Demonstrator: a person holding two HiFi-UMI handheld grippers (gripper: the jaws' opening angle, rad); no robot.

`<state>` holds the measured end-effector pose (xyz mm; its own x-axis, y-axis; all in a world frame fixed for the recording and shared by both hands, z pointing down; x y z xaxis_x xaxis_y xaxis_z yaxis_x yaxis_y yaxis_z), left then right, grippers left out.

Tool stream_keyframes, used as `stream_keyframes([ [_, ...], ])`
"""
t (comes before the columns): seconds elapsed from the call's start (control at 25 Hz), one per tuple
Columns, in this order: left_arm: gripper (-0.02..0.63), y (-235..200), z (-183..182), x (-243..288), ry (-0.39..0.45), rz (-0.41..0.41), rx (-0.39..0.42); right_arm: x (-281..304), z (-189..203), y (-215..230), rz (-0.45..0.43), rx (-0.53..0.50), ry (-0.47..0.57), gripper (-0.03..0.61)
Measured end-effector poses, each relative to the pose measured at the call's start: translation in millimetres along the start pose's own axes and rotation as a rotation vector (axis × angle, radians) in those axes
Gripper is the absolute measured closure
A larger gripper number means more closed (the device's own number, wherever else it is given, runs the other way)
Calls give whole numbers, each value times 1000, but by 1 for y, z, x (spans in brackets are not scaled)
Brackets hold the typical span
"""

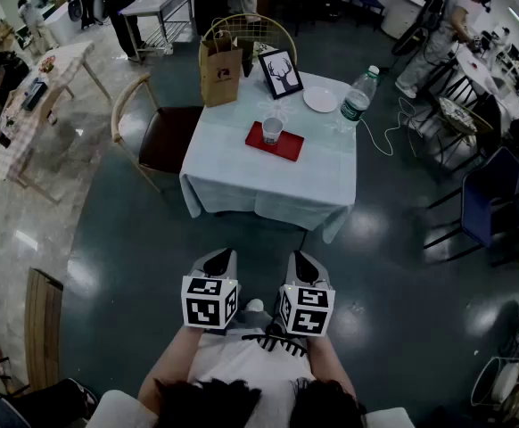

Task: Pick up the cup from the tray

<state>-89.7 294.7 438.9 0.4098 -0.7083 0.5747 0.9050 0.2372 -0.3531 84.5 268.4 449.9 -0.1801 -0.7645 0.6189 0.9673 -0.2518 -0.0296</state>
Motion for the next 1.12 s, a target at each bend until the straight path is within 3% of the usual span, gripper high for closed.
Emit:
stream_keyframes([
  [0.72, 614, -7, -1, 5, -17, 33, 29, -4, 6, 1, 54, 17, -15, 554],
  [1.04, 614, -23, -12, 13, -34, 56, 35, 9, -10, -10, 36, 65, 23, 551],
  [1.12, 614, -31, -16, 16, -37, 60, 37, 15, -14, -17, -12, 91, 27, 492],
])
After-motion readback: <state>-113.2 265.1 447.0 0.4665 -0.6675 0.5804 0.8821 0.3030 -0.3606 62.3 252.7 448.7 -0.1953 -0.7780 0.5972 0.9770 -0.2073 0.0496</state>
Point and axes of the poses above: the fingertips, and each gripper's own axes: x forward along the fingers, y to its right, z out of its underside, the point moved 5 cm from there along -x, backward along the fingers, and after that the axes turned 9 degrees about z, right-handed, at the moved point
